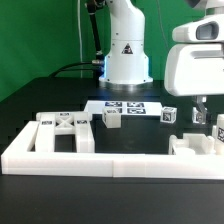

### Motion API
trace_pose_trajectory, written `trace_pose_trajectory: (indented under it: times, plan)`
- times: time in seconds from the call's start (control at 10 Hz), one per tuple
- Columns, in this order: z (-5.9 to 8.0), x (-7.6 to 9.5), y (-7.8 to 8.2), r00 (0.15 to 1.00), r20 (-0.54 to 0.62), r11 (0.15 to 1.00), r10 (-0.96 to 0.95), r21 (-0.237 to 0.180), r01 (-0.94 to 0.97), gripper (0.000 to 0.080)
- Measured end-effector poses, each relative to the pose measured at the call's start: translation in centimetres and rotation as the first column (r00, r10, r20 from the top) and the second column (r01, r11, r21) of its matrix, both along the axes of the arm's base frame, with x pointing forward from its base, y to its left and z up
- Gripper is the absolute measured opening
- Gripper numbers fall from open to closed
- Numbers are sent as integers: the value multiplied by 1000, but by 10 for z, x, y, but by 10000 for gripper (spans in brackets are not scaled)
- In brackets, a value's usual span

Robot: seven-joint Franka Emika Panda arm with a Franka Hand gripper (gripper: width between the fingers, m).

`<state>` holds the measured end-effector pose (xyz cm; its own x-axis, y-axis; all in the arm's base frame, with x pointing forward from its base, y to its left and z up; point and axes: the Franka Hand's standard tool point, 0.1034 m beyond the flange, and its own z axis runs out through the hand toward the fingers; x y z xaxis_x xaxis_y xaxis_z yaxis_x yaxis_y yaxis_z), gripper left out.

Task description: Assemble chair

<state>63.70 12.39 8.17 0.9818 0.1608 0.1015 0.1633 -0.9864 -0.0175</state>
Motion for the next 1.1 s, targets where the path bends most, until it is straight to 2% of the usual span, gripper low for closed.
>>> trace_pose_trajectory:
  times: [0.1, 0.2, 0.3, 0.5, 0.7, 1.0, 1.1]
  plan:
    - [0, 0, 0, 1000, 0, 1000, -2, 0, 2, 549]
    - [0, 0, 0, 999, -1, 999, -34, 4, 34, 367]
    - [0, 0, 0, 999, -1, 999, -34, 4, 34, 288]
    - [0, 0, 0, 980, -9, 979, -201, 21, 201, 289]
    - [0, 0, 0, 916, -23, 916, -400, 39, 400, 289]
    - [-1, -1, 1, 726, -57, 724, -685, 63, 687, 289]
    - [-1, -2, 1, 623, -75, 619, -779, 71, 782, 289]
